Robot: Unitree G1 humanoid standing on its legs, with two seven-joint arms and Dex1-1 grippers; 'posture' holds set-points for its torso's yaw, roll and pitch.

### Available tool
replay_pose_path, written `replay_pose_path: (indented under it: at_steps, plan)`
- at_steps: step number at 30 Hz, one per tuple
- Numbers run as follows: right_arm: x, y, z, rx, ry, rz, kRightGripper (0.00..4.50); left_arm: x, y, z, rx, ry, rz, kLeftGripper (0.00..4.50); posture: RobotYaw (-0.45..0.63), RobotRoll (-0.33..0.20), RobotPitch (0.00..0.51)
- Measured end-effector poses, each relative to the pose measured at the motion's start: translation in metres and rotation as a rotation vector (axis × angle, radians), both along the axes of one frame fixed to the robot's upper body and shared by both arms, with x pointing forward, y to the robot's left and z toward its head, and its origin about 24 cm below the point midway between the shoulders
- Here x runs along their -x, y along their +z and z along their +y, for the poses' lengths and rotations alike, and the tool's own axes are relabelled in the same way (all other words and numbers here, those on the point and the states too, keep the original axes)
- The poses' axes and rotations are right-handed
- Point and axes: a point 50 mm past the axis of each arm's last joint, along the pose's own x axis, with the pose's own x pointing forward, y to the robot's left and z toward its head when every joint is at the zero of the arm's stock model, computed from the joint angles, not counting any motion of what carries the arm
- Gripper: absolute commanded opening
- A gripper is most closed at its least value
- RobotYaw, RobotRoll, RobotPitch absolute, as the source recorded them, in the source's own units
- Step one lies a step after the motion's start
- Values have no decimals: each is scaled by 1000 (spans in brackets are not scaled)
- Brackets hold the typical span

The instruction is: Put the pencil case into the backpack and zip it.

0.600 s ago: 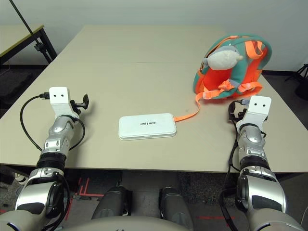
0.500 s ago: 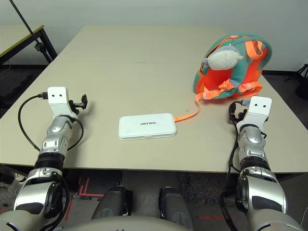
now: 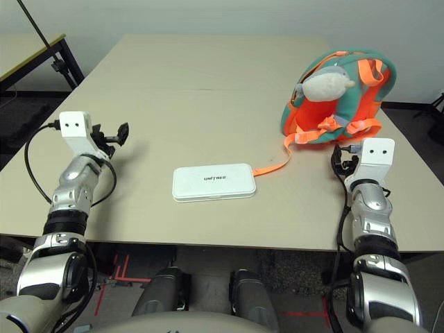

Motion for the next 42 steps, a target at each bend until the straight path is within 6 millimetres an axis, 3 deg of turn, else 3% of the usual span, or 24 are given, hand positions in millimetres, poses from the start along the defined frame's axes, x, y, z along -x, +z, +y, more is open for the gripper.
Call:
replay_pose_path:
  at_steps: [4,9,15,23,32,42]
  plan:
    - [8,11,22,20,204,99,34,-4,13,-6,93,-169,14,4500,90,0,43]
    - [11,30,48,69,396,166,34,-4,20,-17,182,-380,135,4500,86,0,42]
    - [12,23,72,157,557,272,34,12,7,-41,291,-700,382,4500,81,0,39]
    - [0,32,89,238,649,268,34,29,-1,-43,500,-920,625,4500,95,0,34]
    - [-7,31,92,282,671,265,34,44,-28,-35,621,-968,842,4500,93,0,32]
    - [-8,32,93,330,684,270,34,50,-47,-32,556,-935,970,4500,88,0,33]
